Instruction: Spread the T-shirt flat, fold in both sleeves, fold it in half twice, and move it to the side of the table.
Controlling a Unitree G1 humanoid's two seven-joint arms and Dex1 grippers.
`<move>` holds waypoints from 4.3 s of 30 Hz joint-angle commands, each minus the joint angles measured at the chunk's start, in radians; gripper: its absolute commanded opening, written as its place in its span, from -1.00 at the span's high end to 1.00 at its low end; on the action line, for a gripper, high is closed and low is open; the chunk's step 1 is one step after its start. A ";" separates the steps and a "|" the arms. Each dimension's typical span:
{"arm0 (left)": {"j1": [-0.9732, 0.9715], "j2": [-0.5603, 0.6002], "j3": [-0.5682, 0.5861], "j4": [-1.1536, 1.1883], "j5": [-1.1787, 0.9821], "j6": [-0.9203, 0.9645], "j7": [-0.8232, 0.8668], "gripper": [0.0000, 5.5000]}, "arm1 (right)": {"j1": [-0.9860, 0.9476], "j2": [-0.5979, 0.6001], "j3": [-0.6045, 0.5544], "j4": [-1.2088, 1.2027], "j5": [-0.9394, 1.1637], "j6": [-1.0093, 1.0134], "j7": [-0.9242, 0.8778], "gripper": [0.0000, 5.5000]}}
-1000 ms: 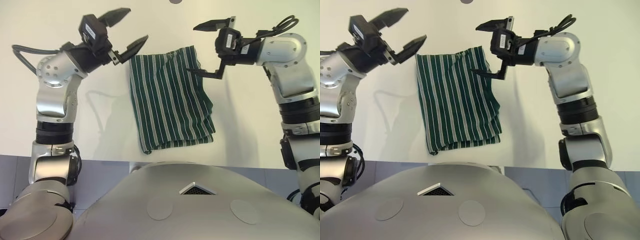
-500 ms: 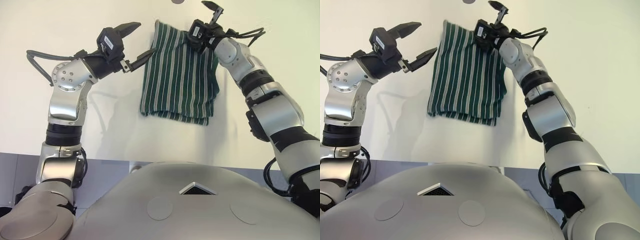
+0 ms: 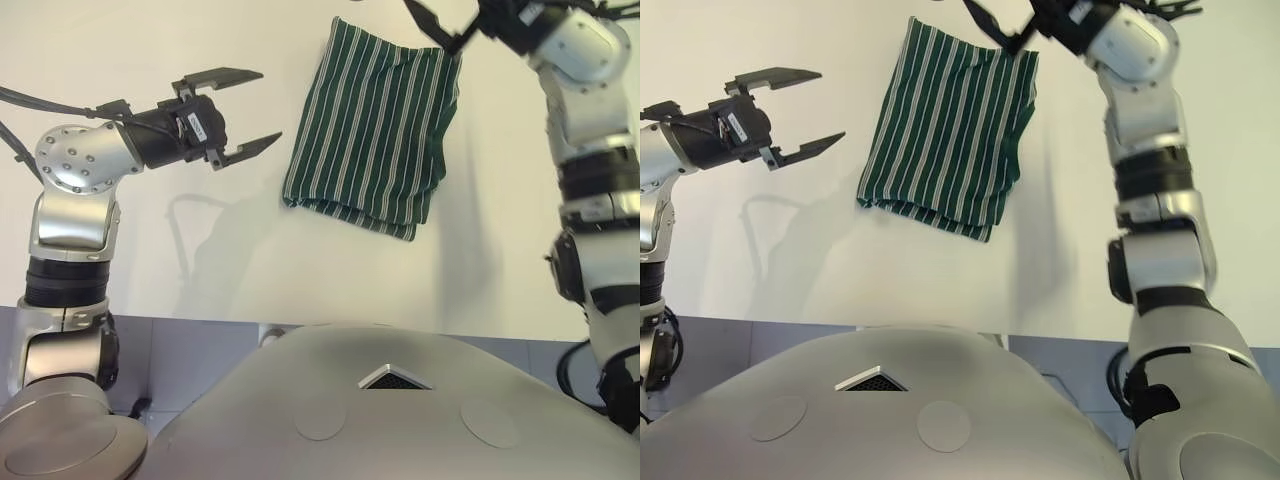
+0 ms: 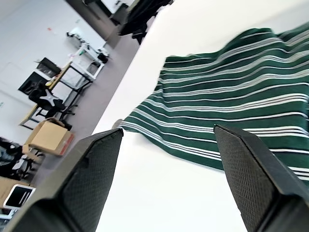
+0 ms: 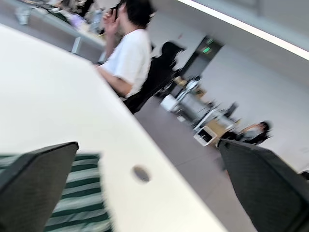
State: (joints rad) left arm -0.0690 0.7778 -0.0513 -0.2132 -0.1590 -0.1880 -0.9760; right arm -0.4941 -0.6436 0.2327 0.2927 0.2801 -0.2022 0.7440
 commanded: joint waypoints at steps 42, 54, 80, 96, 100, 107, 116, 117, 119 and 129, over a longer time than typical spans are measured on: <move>-0.110 -0.013 -0.406 0.675 0.598 -0.731 0.317 0.40 | 0.620 -0.212 0.094 -0.478 -0.363 0.014 0.178 -0.11; -0.157 0.021 -0.434 0.702 0.588 -0.772 0.308 1.00 | 0.589 -0.206 0.058 -0.433 -0.314 0.016 0.199 0.75; -0.255 -0.052 -0.135 0.435 -0.276 0.107 -0.013 1.00 | 0.284 -0.090 -0.084 -0.285 0.020 0.337 0.285 0.99; -0.680 -0.527 -0.090 1.488 0.142 -0.098 0.558 0.55 | 0.124 0.205 -0.099 0.201 -0.175 0.379 -0.014 0.56; -0.745 -0.549 0.171 1.539 -0.065 0.139 0.604 0.30 | 0.047 0.350 -0.420 0.445 0.167 0.728 -0.101 0.29; -0.681 -0.420 0.565 1.495 -0.360 0.291 0.767 -0.14 | -0.059 0.414 -0.612 0.341 0.345 0.677 -0.195 -0.23; -0.457 -0.465 0.513 0.826 -0.421 0.220 0.434 -0.36 | 0.052 0.479 0.078 0.274 -0.157 0.303 0.051 -0.46; -0.445 -0.472 0.506 0.804 -0.416 0.228 0.447 -0.36 | 0.018 0.498 0.039 0.409 -0.164 0.298 -0.032 -0.46; -0.429 -0.485 0.501 0.777 -0.416 0.242 0.464 -0.36 | -0.033 0.524 -0.061 0.599 -0.124 0.315 -0.158 -0.46; -0.419 -0.528 0.481 0.814 -0.389 0.244 0.489 -0.36 | -0.082 0.339 -0.748 0.995 0.325 0.189 -0.670 -0.46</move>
State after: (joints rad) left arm -0.4915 0.2717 0.4561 0.5804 -0.5781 0.0584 -0.4932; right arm -0.7078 -0.2826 -0.4608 1.1651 0.5935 -0.0379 0.1703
